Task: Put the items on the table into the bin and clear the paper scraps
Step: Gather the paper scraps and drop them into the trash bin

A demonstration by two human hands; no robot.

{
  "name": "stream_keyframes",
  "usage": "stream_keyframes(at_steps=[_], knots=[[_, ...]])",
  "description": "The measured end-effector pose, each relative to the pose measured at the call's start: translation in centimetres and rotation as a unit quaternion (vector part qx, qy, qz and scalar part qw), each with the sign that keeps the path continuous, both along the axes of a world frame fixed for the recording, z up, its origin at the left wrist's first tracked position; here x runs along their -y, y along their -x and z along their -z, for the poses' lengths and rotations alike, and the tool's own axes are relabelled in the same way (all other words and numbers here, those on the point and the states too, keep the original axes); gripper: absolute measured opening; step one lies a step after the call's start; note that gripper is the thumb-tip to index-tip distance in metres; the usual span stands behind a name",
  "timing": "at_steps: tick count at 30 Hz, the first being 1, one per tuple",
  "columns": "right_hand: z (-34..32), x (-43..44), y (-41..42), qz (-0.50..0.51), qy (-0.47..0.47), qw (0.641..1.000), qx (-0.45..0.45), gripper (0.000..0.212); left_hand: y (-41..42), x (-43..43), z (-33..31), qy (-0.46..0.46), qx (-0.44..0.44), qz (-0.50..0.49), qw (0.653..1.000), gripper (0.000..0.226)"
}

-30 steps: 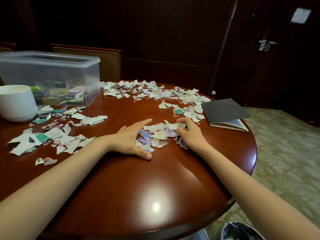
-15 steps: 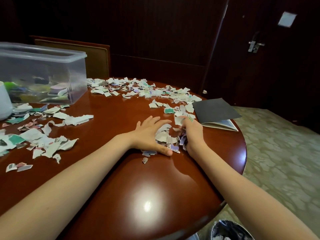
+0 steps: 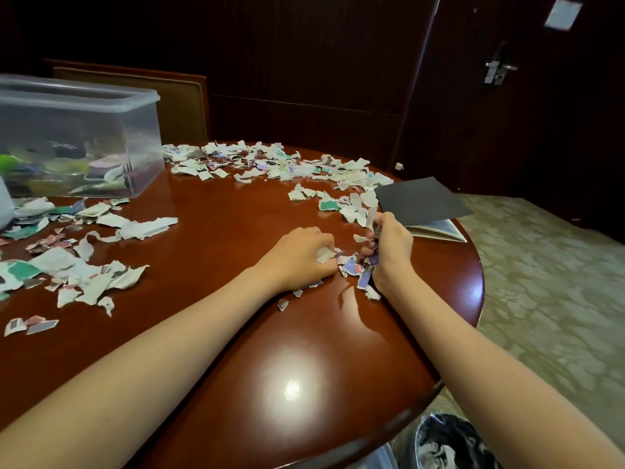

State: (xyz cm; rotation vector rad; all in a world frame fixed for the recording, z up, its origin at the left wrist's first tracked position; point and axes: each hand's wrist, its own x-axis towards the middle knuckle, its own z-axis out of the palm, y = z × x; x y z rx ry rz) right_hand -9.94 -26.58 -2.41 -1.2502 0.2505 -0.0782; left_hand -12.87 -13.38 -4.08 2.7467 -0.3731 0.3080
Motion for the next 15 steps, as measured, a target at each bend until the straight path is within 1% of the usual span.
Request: stream_keyframes(at_steps=[4,7,10,12,15], knots=[[0.01,0.16,0.05,-0.012,0.005,1.0,-0.005,0.02,0.45,0.42,-0.32,0.024,0.025,-0.024,0.999,0.021],[0.02,0.13,0.14,-0.01,0.021,1.0,-0.002,0.022,0.45,0.5,-0.37,0.041,0.022,-0.039,0.998,0.019],[0.02,0.22,0.0,-0.007,0.015,1.0,-0.009,0.026,0.31,0.61,-0.34,0.095,0.018,-0.049,0.994,0.01],[0.06,0.29,-0.17,-0.012,0.0,1.0,-0.022,0.024,0.18,0.61,-0.32,0.134,0.024,-0.06,0.989,0.005],[0.11,0.34,-0.4,-0.021,-0.01,0.999,-0.036,0.017,-0.04,0.3,-0.69,0.202,0.035,-0.091,0.975,0.014]])
